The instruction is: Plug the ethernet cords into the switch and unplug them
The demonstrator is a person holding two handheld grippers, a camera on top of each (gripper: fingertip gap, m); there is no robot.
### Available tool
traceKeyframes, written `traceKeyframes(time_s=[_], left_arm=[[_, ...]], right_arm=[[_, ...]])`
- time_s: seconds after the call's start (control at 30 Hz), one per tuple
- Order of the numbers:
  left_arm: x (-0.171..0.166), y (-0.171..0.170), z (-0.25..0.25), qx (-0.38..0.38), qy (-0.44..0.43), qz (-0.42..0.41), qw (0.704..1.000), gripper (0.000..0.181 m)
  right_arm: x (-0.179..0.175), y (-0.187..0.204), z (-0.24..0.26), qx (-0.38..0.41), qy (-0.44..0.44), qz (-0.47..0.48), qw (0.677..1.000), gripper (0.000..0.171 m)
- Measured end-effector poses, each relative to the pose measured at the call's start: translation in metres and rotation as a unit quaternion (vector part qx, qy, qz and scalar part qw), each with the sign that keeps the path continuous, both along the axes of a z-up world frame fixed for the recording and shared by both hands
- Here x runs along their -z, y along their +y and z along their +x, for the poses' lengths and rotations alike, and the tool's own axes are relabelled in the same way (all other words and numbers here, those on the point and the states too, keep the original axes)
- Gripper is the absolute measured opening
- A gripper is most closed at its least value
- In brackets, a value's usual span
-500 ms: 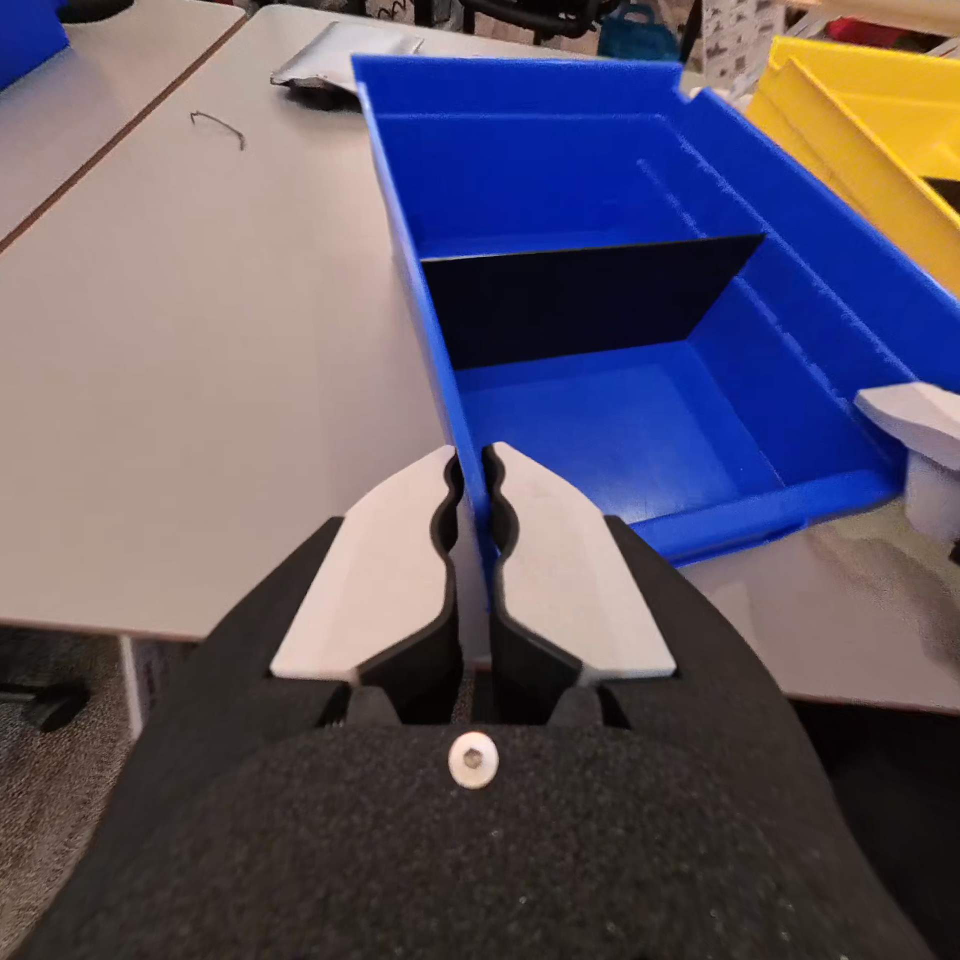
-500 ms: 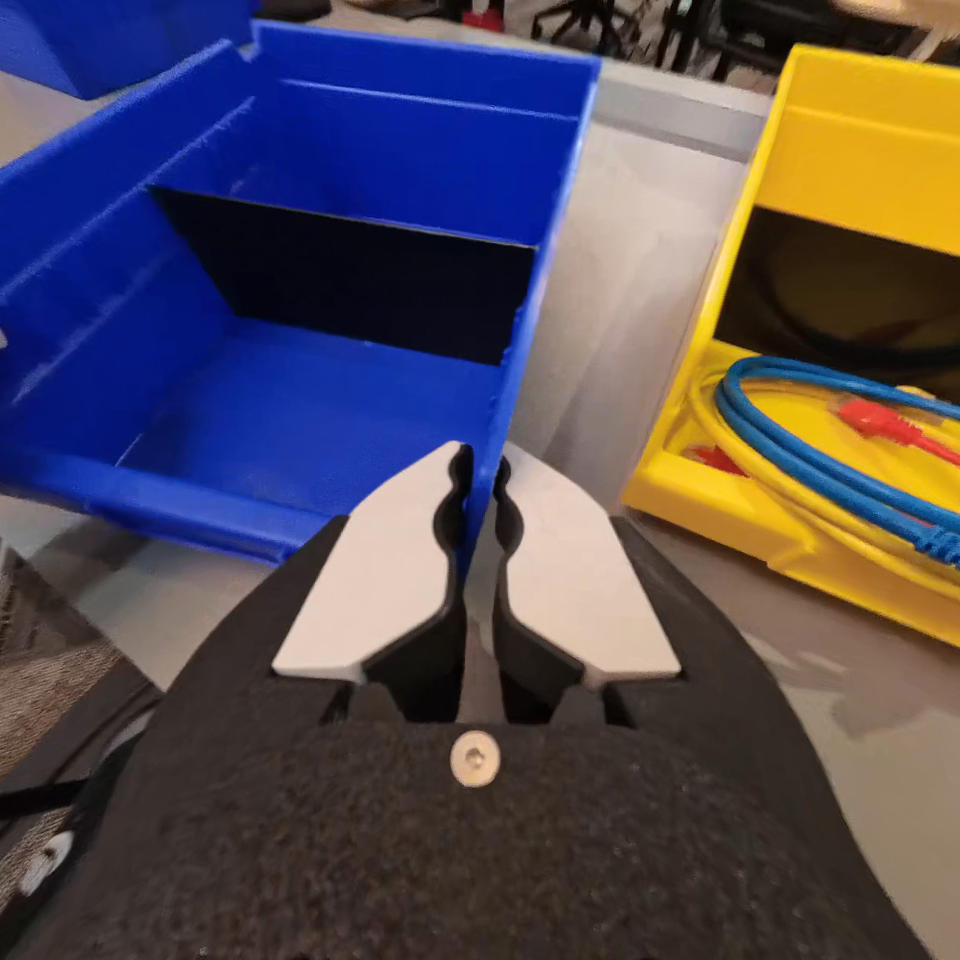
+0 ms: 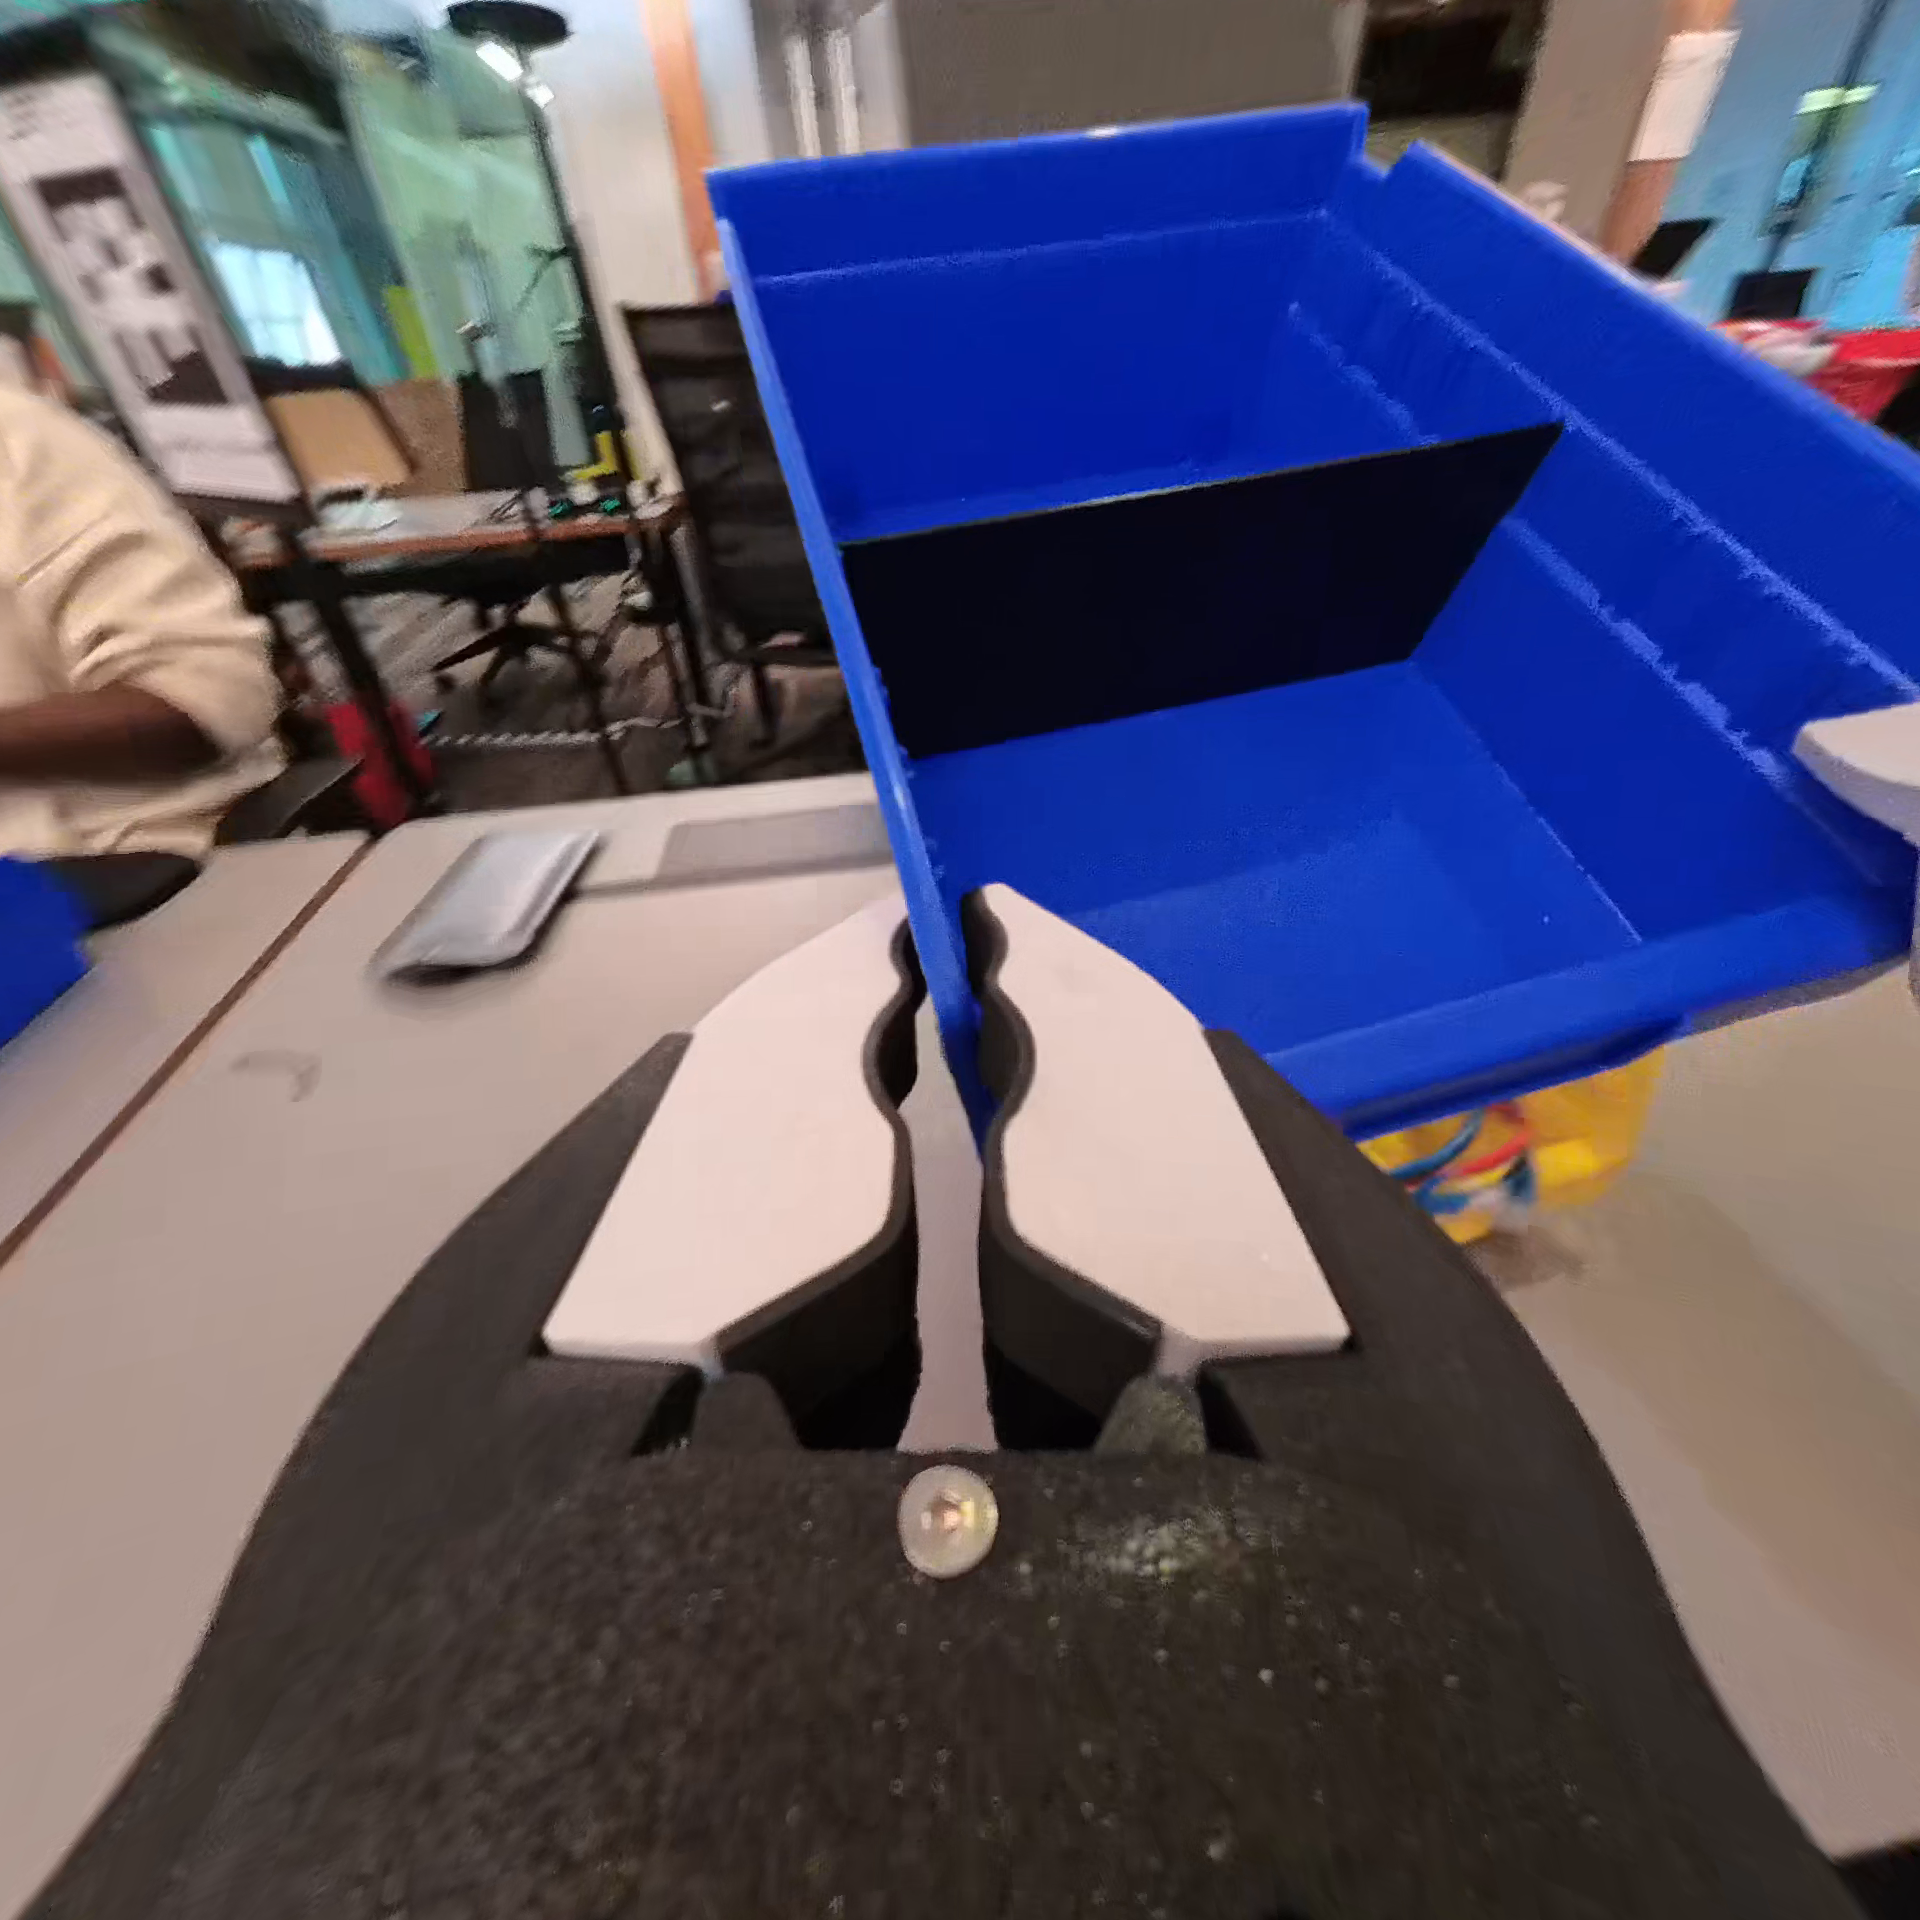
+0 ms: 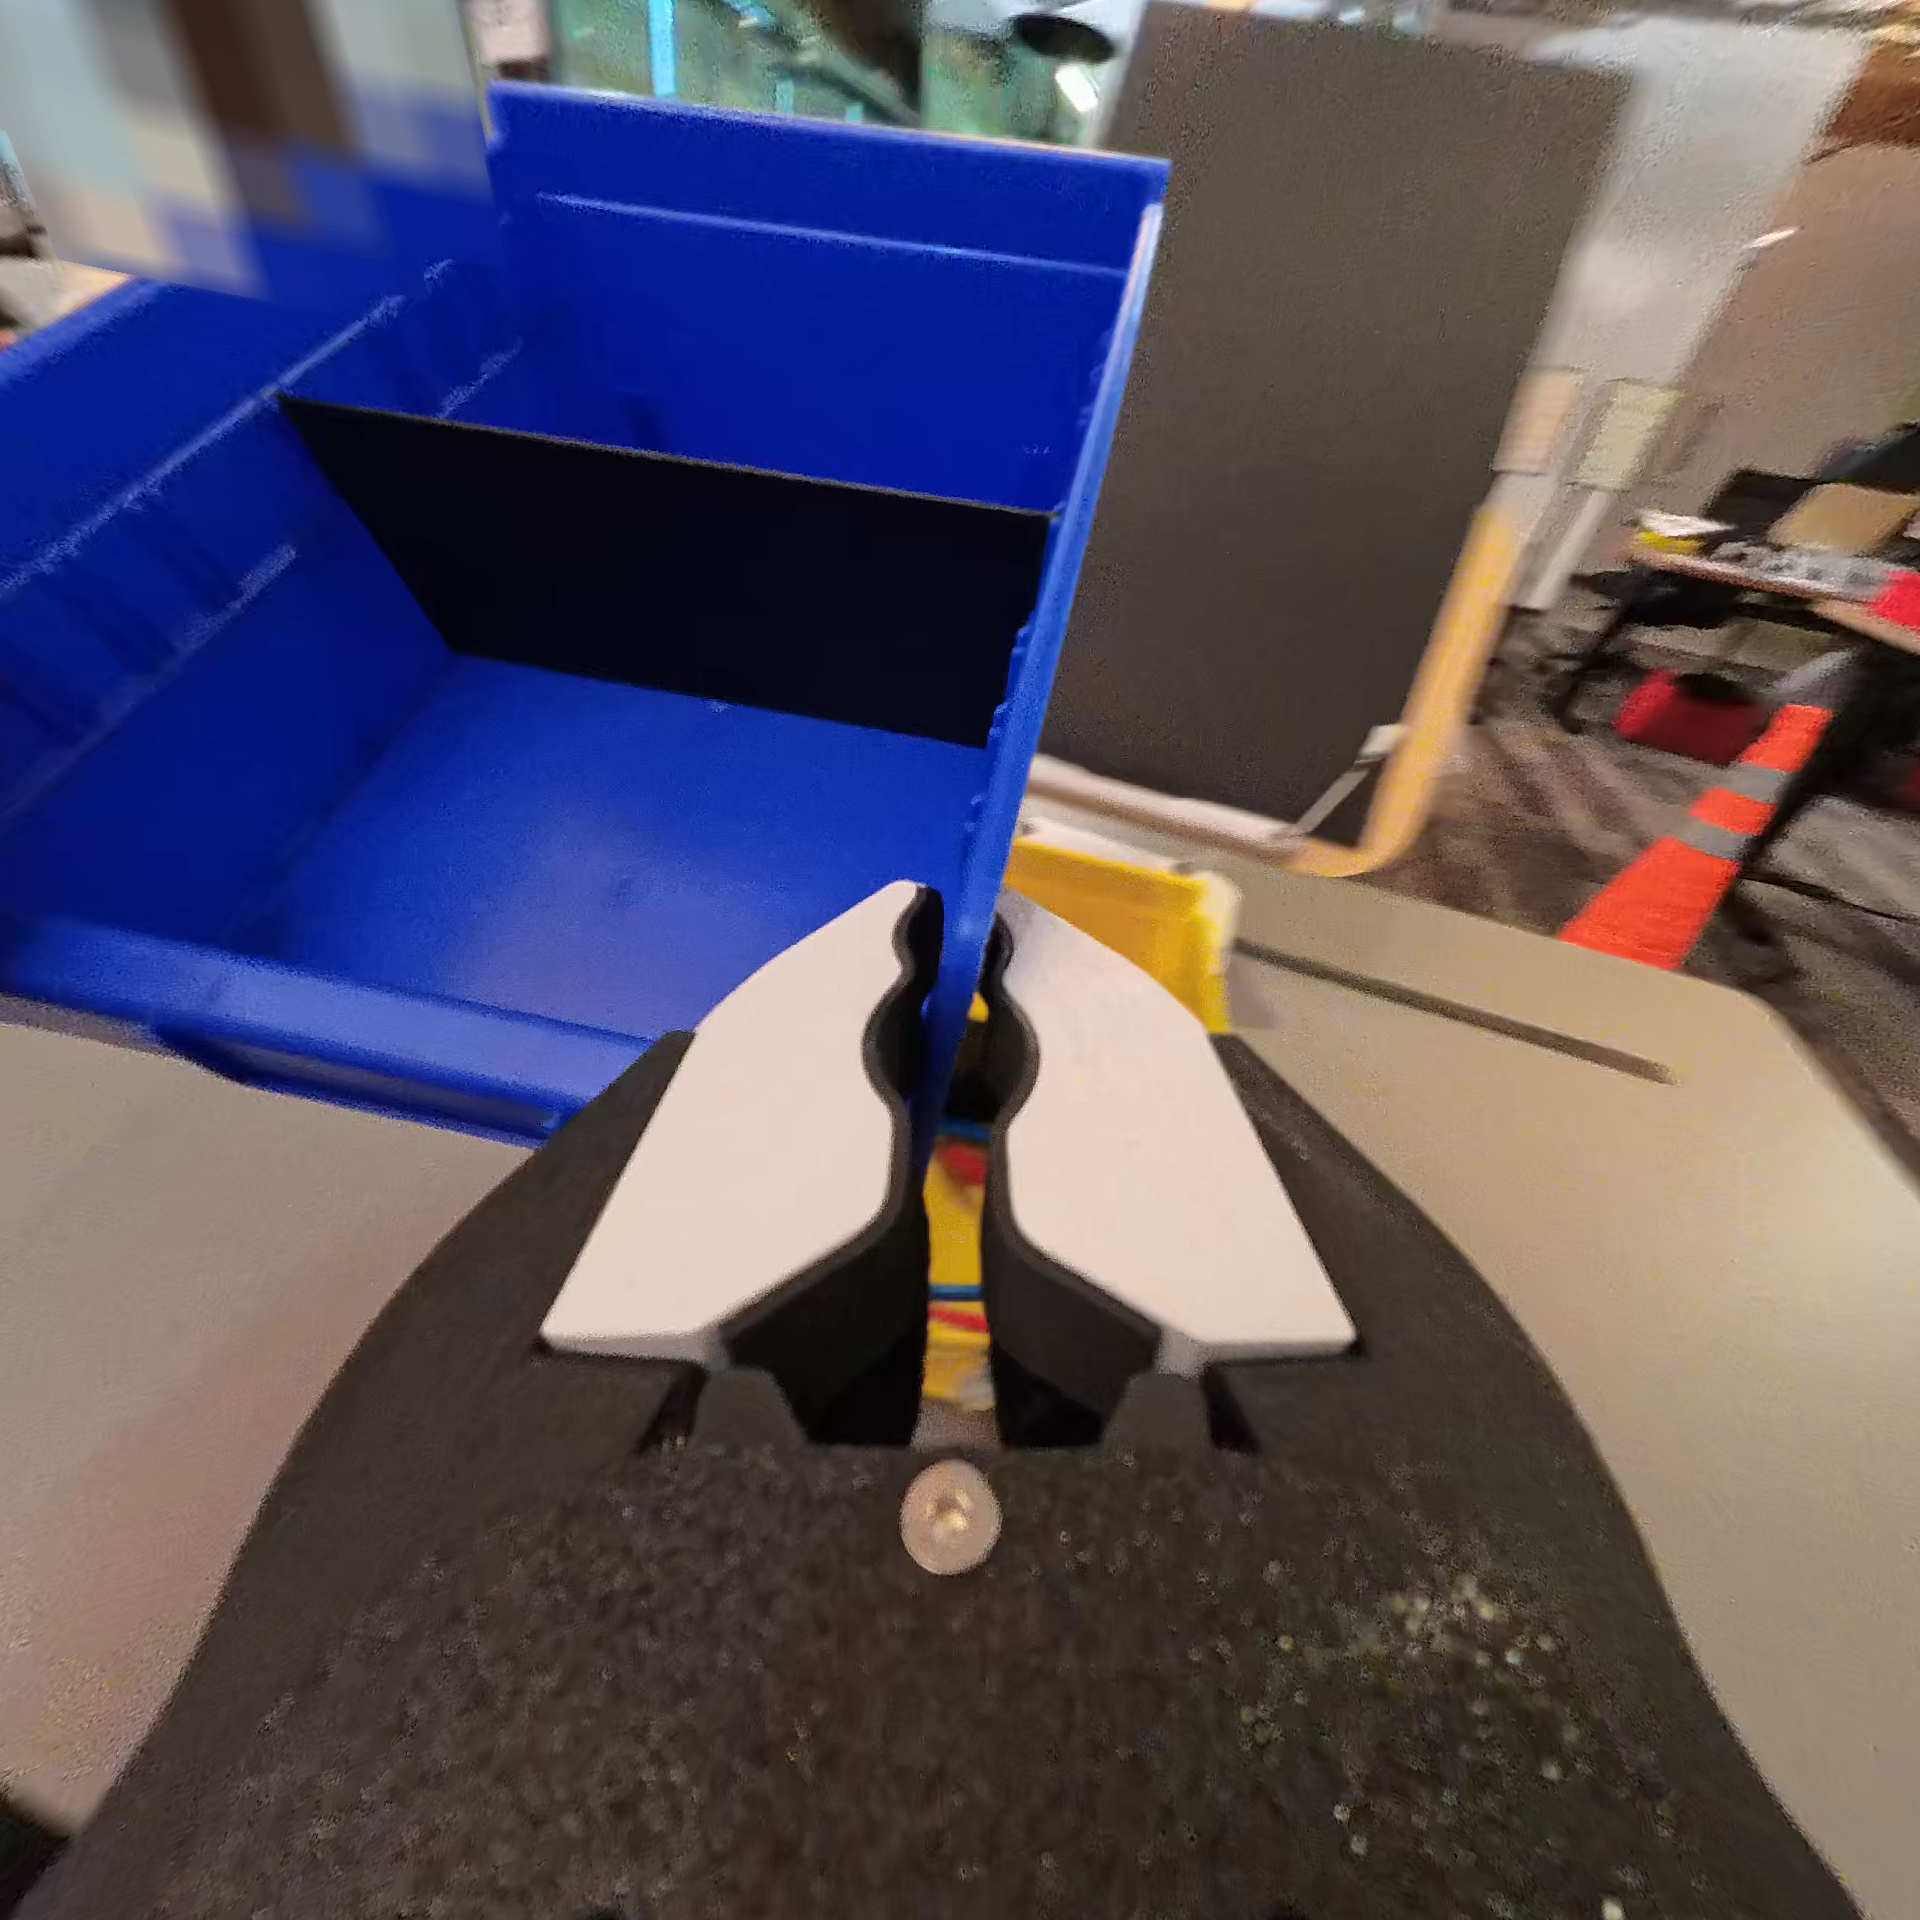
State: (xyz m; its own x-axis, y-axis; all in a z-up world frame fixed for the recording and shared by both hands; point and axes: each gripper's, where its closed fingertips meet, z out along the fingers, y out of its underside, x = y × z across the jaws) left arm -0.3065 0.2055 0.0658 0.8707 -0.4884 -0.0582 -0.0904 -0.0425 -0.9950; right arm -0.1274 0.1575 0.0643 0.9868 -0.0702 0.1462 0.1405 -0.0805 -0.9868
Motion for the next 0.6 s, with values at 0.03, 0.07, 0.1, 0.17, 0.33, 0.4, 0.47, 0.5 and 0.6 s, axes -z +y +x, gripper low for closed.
traceKeyframes(time_s=[0.03,0.07,0.1,0.17,0.33,0.4,0.47,0.5,0.6], left_arm=[[-0.008,0.003,0.031,0.017,0.004,0.006,1.0,0.006],[-0.014,0.006,0.063,0.033,0.009,0.011,0.999,0.006],[-0.018,0.01,0.096,0.043,0.017,0.017,0.999,0.005],[-0.018,0.018,0.164,0.055,0.024,0.016,0.998,0.004],[0.036,0.006,0.324,0.103,0.05,-0.039,0.993,0.004],[0.071,-0.008,0.368,0.109,0.073,-0.056,0.99,0.005],[0.106,-0.022,0.396,0.115,0.095,-0.067,0.987,0.006],[0.121,-0.029,0.405,0.119,0.099,-0.073,0.985,0.006],[0.15,-0.035,0.415,0.117,0.098,-0.086,0.985,0.008]], right_arm=[[-0.012,-0.004,0.029,0.022,0.003,0.007,1.0,0.006],[-0.02,-0.008,0.06,0.045,0.006,0.009,0.999,0.005],[-0.024,-0.011,0.092,0.068,0.008,0.003,0.998,0.005],[-0.018,-0.016,0.155,0.112,0.025,-0.017,0.993,0.005],[0.051,-0.043,0.308,0.182,0.084,-0.098,0.975,0.005],[0.085,-0.055,0.353,0.186,0.111,-0.117,0.969,0.004],[0.114,-0.067,0.384,0.184,0.137,-0.125,0.965,0.003],[0.127,-0.072,0.395,0.183,0.142,-0.129,0.964,0.003],[0.159,-0.073,0.407,0.159,0.151,-0.142,0.965,0.004]])
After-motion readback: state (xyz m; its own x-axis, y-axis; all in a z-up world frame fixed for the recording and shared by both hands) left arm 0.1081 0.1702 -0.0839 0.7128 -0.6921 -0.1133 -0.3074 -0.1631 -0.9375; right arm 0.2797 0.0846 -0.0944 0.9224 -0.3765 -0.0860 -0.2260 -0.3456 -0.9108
